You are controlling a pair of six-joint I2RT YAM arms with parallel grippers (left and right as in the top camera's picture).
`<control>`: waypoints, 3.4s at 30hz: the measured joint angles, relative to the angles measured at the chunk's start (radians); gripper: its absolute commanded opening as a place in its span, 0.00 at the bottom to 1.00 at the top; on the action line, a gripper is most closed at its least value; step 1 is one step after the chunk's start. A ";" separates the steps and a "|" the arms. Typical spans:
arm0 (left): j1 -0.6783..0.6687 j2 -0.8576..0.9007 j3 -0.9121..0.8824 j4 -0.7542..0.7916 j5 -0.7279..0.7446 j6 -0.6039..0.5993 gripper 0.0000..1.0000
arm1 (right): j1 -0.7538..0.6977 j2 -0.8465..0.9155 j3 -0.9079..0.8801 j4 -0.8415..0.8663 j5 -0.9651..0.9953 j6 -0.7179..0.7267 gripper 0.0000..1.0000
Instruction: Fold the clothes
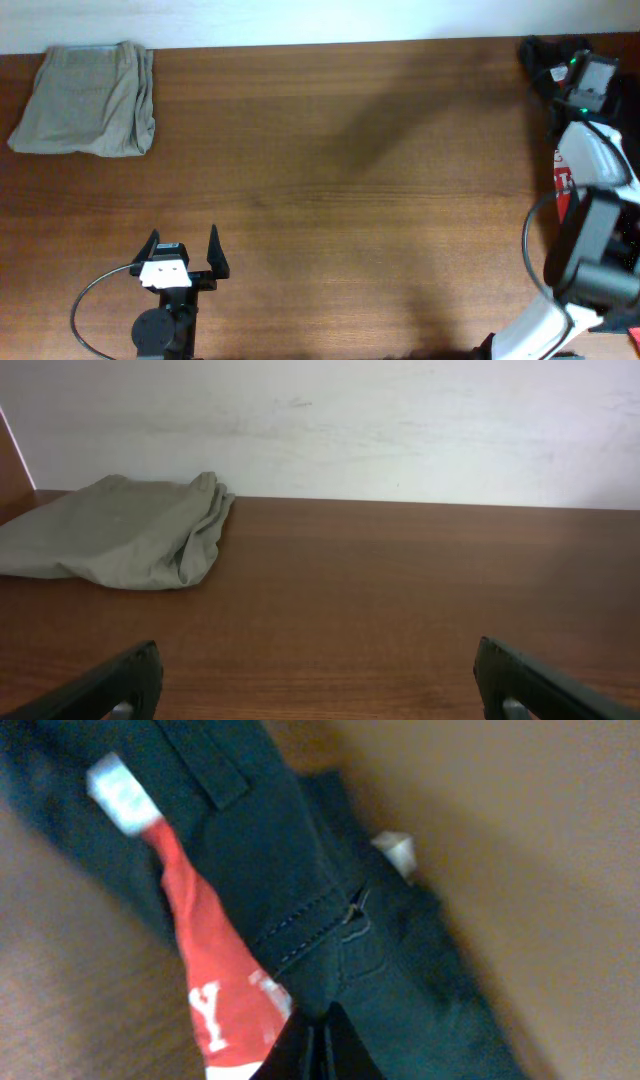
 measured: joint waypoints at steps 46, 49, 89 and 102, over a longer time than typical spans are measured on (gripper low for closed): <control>0.000 0.000 0.000 0.000 0.000 0.000 0.99 | 0.648 -0.353 0.023 -0.628 -0.599 0.515 0.99; 0.000 0.000 0.000 0.000 0.000 0.000 0.99 | 0.486 -0.359 0.023 -0.800 -0.594 0.515 0.99; 0.000 0.000 0.000 0.000 0.001 0.000 0.99 | 0.396 -0.109 -0.372 -0.576 -0.665 0.552 0.99; 0.000 0.000 0.000 0.000 0.001 0.000 0.99 | 0.401 -0.110 -0.390 -0.505 -0.545 0.548 0.95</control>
